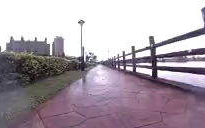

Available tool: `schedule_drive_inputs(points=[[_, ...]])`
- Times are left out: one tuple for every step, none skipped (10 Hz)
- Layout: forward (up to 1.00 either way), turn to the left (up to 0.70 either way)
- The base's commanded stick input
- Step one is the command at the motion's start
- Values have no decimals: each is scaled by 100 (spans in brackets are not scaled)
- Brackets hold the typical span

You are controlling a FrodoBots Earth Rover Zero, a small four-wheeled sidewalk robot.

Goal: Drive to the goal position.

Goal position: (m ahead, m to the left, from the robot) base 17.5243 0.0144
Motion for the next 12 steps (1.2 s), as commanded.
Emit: schedule_drive_inputs(points=[[100, -1], [100, -1], [100, -1], [100, -1], [100, -1], [100, -1], [100, -1], [100, -1], [100, -1], [100, -1], [100, -1], [100, -1]])
